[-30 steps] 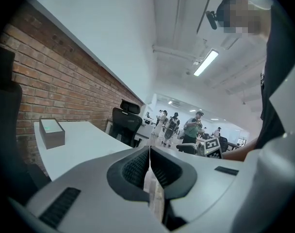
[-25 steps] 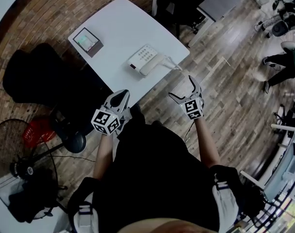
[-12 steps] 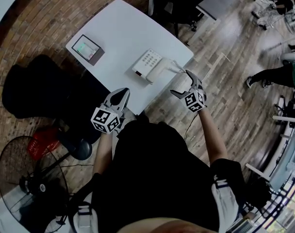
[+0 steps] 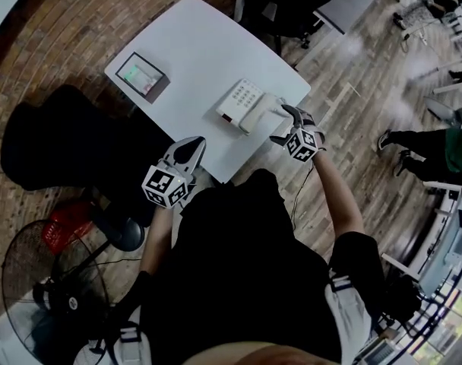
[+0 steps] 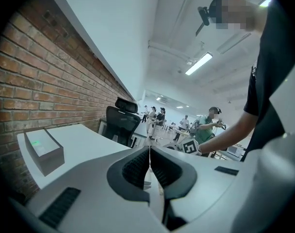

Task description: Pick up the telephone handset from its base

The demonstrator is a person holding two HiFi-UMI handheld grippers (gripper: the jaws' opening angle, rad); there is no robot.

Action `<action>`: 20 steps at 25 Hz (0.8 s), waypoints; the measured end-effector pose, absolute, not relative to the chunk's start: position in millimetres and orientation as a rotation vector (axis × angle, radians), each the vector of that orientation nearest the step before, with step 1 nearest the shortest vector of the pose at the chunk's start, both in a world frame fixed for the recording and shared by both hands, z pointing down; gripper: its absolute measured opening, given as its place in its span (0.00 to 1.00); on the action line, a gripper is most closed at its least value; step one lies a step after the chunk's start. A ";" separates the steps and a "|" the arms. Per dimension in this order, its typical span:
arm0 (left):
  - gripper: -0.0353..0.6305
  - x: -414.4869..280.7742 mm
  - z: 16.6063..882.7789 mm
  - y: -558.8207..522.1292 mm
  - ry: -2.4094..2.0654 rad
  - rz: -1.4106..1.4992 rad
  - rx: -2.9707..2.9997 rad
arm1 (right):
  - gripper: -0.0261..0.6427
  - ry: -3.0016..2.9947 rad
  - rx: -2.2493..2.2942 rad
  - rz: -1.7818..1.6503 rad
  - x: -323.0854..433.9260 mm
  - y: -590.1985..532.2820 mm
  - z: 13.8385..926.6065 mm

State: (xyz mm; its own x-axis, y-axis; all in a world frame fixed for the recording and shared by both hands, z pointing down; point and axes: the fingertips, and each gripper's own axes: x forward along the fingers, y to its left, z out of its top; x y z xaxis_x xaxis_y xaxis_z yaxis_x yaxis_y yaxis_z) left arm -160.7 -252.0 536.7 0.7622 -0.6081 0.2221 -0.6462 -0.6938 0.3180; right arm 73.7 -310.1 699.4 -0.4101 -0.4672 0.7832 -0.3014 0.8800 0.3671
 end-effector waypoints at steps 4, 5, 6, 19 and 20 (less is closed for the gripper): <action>0.08 -169.4 536.2 -252.8 -0.952 0.146 2.587 | 0.79 -1.986 0.433 -0.255 62.5 -314.1 708.6; 0.08 -171.2 538.0 -253.3 -0.957 0.146 2.581 | 0.78 -1.971 0.395 -0.272 61.1 -314.9 711.3; 0.08 -172.7 539.5 -253.7 -0.963 0.145 2.575 | 0.77 -1.956 0.357 -0.290 60.3 -316.1 713.7; 0.08 -176.4 548.0 -268.0 -1.087 0.126 2.506 | 0.60 -1.845 -0.003 -0.442 61.5 -344.9 734.3; 0.08 -176.9 548.3 -267.3 -1.098 0.130 2.496 | 0.60 -1.837 -0.044 -0.454 59.2 -343.8 737.9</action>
